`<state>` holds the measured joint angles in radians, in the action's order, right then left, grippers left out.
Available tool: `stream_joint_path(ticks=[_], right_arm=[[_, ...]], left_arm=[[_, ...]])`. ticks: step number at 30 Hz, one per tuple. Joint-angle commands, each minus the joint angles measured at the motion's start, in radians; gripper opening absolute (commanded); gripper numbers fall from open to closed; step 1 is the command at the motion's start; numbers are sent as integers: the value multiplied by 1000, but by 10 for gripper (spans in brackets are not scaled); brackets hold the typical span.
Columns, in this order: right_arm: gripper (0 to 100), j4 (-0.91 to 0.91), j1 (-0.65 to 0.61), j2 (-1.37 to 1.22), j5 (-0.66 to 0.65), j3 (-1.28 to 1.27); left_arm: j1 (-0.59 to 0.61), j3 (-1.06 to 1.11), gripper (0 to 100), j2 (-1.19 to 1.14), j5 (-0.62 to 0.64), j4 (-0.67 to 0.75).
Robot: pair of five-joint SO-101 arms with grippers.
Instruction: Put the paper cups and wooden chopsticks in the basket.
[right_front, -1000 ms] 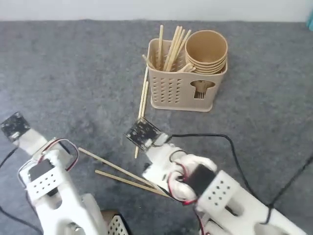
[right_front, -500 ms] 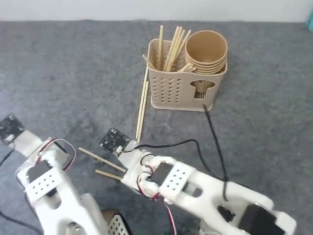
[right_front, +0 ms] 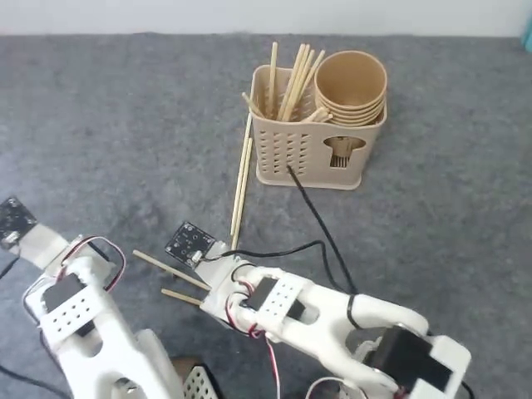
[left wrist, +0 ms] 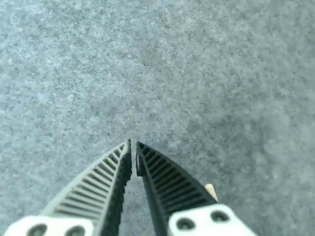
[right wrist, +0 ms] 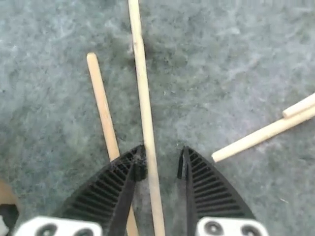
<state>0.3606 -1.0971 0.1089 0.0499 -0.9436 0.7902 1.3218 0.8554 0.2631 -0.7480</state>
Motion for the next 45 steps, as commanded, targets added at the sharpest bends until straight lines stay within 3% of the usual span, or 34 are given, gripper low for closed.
stream_joint_path(ticks=[1,3,6,14,19,27,31,36,45], right_arm=[[122,27,-10,-28,12,101],[111,73,-10,-54,14,137],[0,94,-4,-64,12,157],[8,180,13,27,14,155],[8,326,39,231,12,155],[8,483,189,688,-29,160],[8,559,226,963,-75,160],[8,654,346,1204,-74,155],[8,800,544,1449,-72,157]], left_arm=[[8,-39,12,26,6,31],[8,-39,12,26,6,31],[8,-39,12,26,6,31],[8,-31,12,26,5,44],[8,-24,12,26,3,57],[-23,-10,14,26,-6,54],[-120,15,14,26,-78,54],[-290,16,15,26,-80,41],[-733,-203,48,25,-80,-184]])
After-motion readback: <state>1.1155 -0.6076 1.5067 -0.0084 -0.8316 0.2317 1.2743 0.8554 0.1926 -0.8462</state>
